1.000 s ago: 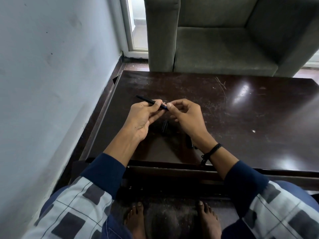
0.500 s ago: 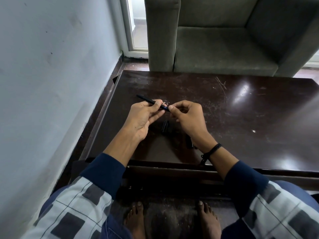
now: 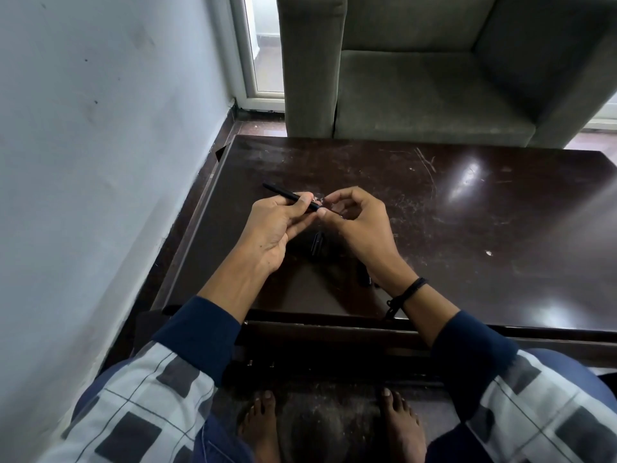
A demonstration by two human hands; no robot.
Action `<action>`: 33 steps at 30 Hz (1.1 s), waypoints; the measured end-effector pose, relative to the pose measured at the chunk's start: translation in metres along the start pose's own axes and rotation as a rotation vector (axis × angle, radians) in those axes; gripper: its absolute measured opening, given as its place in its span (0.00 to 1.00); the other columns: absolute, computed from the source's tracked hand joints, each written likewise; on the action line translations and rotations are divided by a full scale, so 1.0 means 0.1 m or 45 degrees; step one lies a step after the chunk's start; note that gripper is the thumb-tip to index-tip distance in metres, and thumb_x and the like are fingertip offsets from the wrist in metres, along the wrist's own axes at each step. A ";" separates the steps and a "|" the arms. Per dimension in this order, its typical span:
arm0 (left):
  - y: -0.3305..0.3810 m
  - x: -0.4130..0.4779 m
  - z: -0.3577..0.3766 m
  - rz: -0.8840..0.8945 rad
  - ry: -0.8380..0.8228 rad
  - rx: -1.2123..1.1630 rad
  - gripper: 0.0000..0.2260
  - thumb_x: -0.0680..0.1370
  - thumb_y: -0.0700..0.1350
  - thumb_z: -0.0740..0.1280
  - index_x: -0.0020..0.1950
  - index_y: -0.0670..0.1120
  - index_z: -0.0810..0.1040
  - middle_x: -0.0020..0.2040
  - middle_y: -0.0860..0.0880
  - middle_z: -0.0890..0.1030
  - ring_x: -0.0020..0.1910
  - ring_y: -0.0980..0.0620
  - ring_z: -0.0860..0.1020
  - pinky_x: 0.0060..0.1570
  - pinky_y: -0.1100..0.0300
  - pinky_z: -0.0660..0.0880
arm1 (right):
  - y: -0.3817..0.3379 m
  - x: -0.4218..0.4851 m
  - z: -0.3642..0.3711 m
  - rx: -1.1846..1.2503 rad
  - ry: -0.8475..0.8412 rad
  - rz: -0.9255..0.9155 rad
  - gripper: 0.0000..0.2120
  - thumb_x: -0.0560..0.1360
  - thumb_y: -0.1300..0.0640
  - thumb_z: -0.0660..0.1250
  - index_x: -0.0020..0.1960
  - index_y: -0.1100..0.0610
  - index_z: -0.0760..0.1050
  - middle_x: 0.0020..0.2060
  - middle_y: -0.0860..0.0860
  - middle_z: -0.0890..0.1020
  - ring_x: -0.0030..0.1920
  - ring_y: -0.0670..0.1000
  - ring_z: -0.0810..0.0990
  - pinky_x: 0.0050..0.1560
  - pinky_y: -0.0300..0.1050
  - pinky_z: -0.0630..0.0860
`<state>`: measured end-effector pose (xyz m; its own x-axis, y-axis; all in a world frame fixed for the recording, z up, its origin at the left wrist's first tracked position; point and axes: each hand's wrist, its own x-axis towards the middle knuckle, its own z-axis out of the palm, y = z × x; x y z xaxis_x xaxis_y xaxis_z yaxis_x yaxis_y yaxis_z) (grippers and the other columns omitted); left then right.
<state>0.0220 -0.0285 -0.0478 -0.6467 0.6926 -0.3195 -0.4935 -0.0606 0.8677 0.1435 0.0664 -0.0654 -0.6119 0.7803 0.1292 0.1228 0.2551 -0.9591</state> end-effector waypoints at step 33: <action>0.02 -0.02 0.01 -0.008 -0.005 0.002 0.04 0.79 0.34 0.69 0.50 0.36 0.83 0.48 0.41 0.86 0.50 0.48 0.86 0.49 0.59 0.82 | -0.01 0.01 -0.01 0.027 -0.032 0.040 0.03 0.77 0.53 0.75 0.49 0.51 0.83 0.43 0.50 0.85 0.41 0.47 0.84 0.41 0.42 0.80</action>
<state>0.0231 -0.0298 -0.0451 -0.6410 0.6959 -0.3237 -0.4967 -0.0546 0.8662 0.1435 0.0670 -0.0639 -0.6274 0.7732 0.0925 0.1260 0.2180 -0.9678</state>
